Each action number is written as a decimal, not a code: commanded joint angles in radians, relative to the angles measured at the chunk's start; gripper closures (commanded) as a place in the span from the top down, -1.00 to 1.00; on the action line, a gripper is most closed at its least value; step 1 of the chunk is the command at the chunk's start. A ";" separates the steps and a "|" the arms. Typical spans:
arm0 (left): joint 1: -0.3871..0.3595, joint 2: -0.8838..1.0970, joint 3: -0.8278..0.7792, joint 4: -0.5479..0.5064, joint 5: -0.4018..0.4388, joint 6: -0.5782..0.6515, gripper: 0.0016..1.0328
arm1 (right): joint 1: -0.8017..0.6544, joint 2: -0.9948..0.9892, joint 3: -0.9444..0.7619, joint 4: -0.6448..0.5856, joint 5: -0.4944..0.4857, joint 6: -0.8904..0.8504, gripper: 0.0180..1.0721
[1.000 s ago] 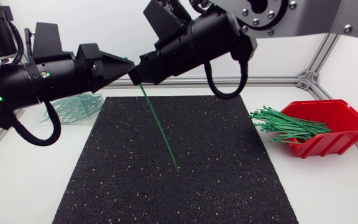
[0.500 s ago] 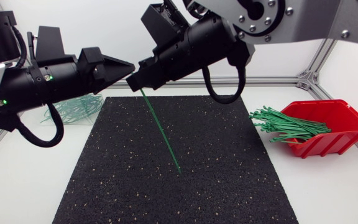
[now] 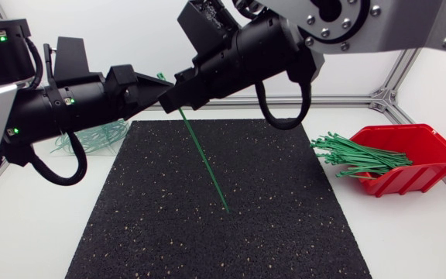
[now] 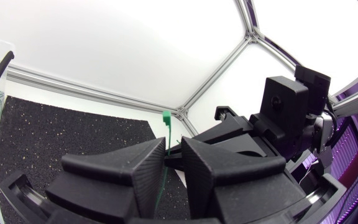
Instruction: Take a green cable tie from the red box, thread the tail through the head to close it, then place it in the transparent bin on the left.
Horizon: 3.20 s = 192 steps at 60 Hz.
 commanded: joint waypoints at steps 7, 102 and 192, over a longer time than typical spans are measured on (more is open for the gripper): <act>-0.013 0.003 -0.029 0.025 0.010 -0.040 -0.67 | 0.007 -0.020 -0.035 0.017 0.009 0.029 -0.89; 0.103 0.077 0.000 -0.016 0.204 0.095 -0.94 | -0.009 -0.080 -0.082 -0.046 0.036 -0.071 0.00; 0.200 0.242 0.202 -0.352 0.562 0.419 -0.94 | -0.103 -0.258 -0.469 -0.101 0.290 -0.593 0.91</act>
